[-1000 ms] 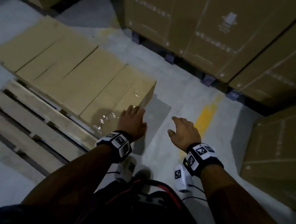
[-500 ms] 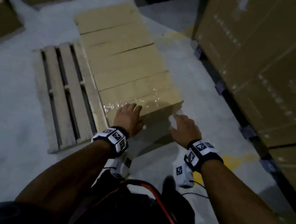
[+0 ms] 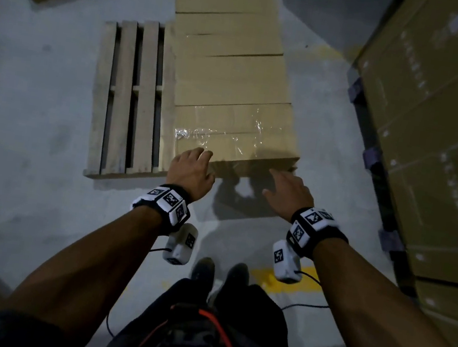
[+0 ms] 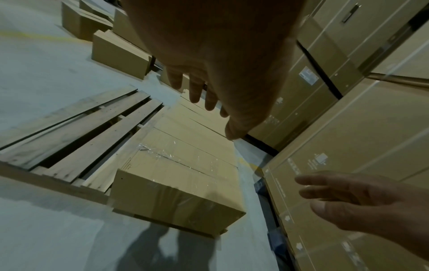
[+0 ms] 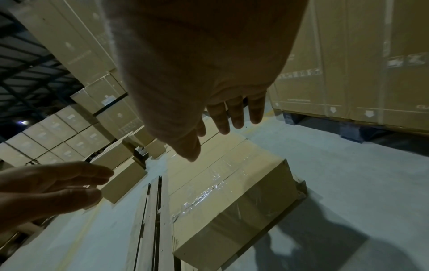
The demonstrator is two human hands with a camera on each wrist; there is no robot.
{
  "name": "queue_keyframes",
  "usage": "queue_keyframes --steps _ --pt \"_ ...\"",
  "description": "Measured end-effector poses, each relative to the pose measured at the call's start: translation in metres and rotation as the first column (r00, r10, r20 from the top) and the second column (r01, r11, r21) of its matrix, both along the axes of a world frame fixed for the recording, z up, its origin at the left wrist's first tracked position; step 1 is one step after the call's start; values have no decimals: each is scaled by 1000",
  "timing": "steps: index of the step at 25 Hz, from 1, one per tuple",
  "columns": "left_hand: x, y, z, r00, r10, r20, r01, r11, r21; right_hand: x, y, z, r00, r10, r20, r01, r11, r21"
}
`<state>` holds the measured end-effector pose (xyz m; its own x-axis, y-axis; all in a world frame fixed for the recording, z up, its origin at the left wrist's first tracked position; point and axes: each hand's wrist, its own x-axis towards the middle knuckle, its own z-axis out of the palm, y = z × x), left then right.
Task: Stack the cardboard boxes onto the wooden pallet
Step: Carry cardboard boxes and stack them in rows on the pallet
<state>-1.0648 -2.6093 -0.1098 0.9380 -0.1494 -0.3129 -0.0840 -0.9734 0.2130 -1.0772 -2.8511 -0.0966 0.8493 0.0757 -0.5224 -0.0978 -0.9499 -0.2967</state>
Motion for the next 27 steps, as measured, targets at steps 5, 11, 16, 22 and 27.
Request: queue_keyframes --steps 5,11,16,22,27 --pt "6 -12 -25 997 61 -39 -60 998 13 17 -7 -28 998 65 -24 -65 998 4" --pt "30 -34 -85 978 209 -19 -209 978 11 58 -20 -103 988 153 -3 -153 988 23" --pt "57 -43 -182 963 269 32 -269 963 -21 102 -21 -202 977 186 101 -188 982 12" --pt "99 -45 -327 945 266 190 -278 960 36 151 -1 -342 916 287 282 -262 957 -121" --pt "126 -39 -403 912 202 358 -241 968 67 179 12 -413 818 305 488 -228 951 -211"
